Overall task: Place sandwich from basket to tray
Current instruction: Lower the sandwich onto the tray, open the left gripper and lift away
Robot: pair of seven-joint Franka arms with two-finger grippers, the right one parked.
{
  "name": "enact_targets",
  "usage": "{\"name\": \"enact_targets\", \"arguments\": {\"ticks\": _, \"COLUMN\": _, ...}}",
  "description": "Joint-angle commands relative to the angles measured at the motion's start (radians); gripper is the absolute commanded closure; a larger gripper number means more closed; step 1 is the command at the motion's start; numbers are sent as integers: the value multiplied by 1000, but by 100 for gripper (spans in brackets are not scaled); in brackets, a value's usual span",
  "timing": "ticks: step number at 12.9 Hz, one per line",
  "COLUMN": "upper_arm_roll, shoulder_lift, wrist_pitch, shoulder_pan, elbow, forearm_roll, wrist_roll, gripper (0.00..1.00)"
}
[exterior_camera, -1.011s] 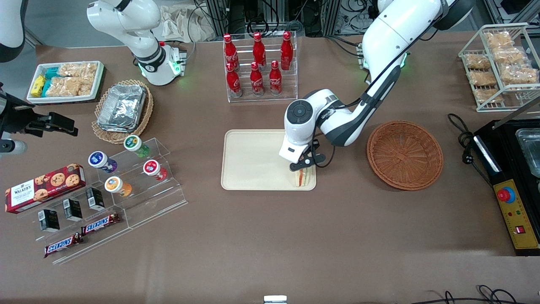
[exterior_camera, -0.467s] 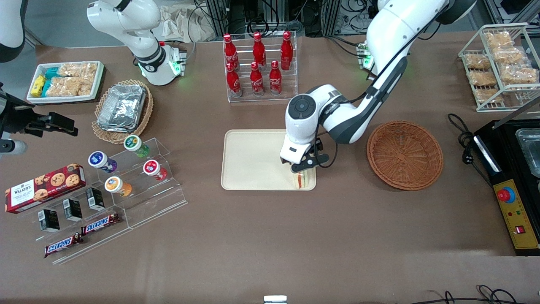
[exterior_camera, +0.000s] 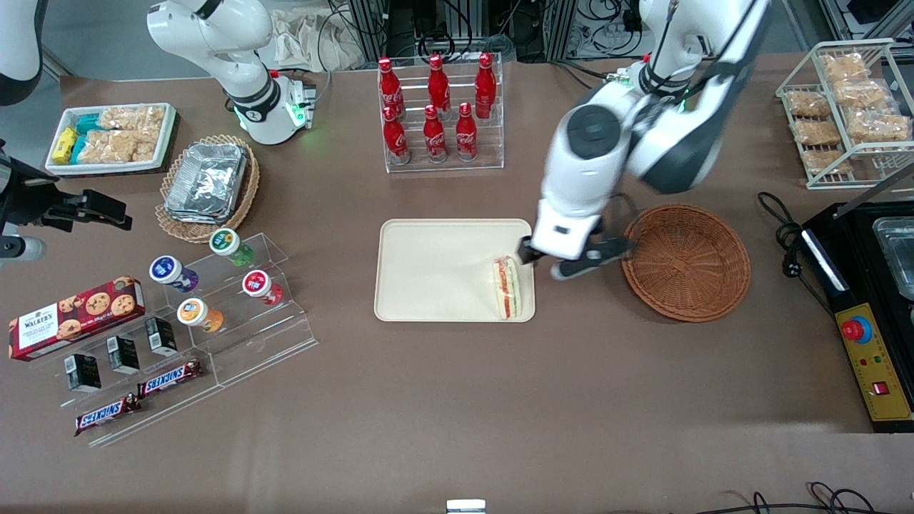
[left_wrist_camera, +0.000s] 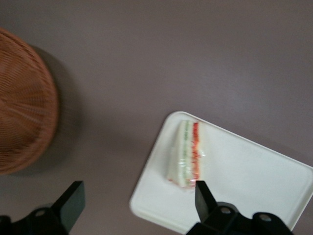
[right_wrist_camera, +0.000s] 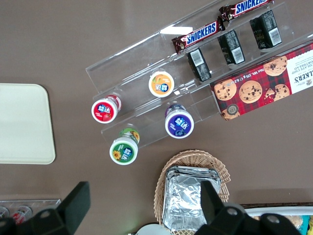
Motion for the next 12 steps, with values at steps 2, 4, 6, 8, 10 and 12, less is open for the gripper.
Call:
{"name": "enact_targets", "arguments": {"ticks": 2, "upper_arm_roll": 210, "shoulder_lift": -225, "wrist_pitch": -211, "shoulder_pan": -5, "elbow": -51, "forearm_roll": -96, "wrist_roll": 395, "gripper": 0}}
{"name": "enact_targets", "arguments": {"ticks": 4, "upper_arm_roll": 308, "shoulder_lift": -285, "wrist_pitch": -228, "shoulder_pan": -3, "elbow": -78, "forearm_roll": -94, "wrist_roll": 620, "gripper": 0}}
{"name": "enact_targets", "arguments": {"ticks": 6, "upper_arm_roll": 393, "shoulder_lift": -294, "wrist_pitch": -274, "shoulder_pan": 15, "elbow": -71, "forearm_roll": -82, "wrist_roll": 826, "gripper": 0}}
{"name": "enact_targets", "arguments": {"ticks": 8, "upper_arm_roll": 349, "shoulder_lift": -288, "wrist_pitch": -292, "shoulder_pan": 112, "elbow": -39, "forearm_roll": -78, "wrist_roll": 940, "gripper": 0}}
{"name": "enact_targets", "arguments": {"ticks": 10, "upper_arm_roll": 353, "shoulder_lift": -239, "wrist_pitch": -355, "shoulder_pan": 115, "elbow": 67, "forearm_roll": -78, "wrist_roll": 947, "gripper": 0}}
{"name": "enact_targets", "arguments": {"ticks": 12, "upper_arm_roll": 355, "shoulder_lift": -193, "wrist_pitch": -377, "shoulder_pan": 115, "elbow": 132, "forearm_roll": -79, "wrist_roll": 950, "gripper": 0}}
